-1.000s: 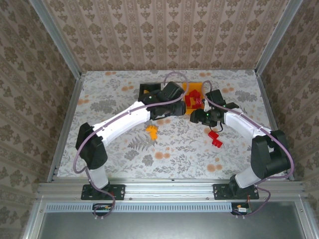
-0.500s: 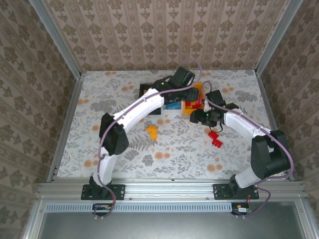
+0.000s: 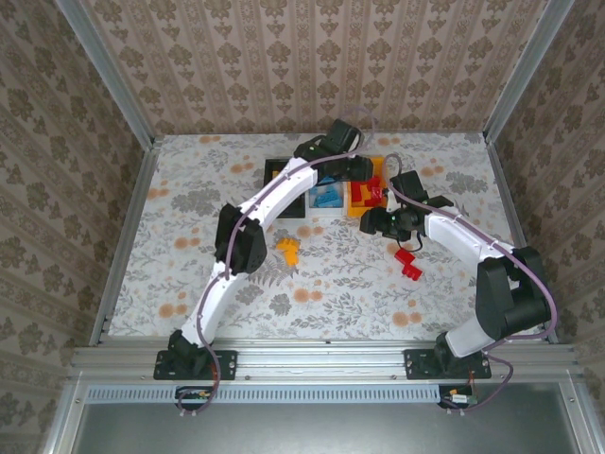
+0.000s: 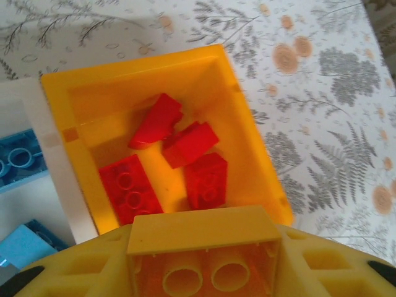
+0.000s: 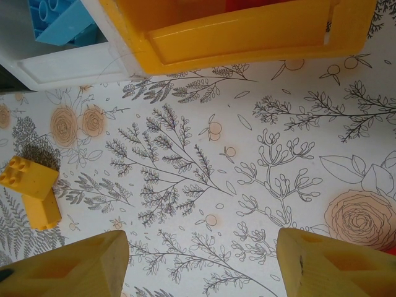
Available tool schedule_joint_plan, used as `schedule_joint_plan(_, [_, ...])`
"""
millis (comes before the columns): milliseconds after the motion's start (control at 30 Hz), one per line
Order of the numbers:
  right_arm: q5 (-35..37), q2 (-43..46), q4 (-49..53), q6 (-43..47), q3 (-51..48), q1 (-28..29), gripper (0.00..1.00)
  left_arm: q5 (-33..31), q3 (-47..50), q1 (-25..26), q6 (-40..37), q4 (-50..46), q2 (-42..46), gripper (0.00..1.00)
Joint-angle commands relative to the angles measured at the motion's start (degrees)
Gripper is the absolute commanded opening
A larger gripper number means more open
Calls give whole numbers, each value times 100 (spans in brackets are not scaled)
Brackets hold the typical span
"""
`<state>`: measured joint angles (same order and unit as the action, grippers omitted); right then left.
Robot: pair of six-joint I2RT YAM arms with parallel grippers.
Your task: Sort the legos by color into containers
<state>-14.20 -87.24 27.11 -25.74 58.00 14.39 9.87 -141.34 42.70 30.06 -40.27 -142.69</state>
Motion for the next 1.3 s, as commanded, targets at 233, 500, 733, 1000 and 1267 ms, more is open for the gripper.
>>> schedule_joint_plan(233, [-119,36,-61,-77,-78,-42,66,366,-289,28,237,108,-169,67])
schedule_joint_plan(500, [-118,41,-58,-75,-86,-49,66,345,-288,27,221,132,-119,69])
schedule_joint_plan(733, [-119,34,-63,-72,-85,-49,66,302,-289,32,180,115,-40,69])
schedule_joint_plan(1000, [85,102,-27,-92,-117,-114,66,-14,-45,46,-114,-106,400,70])
schedule_joint_plan(1267, [67,209,-51,-154,-6,-347,66,-392,1684,-115,-270,122,1770,71])
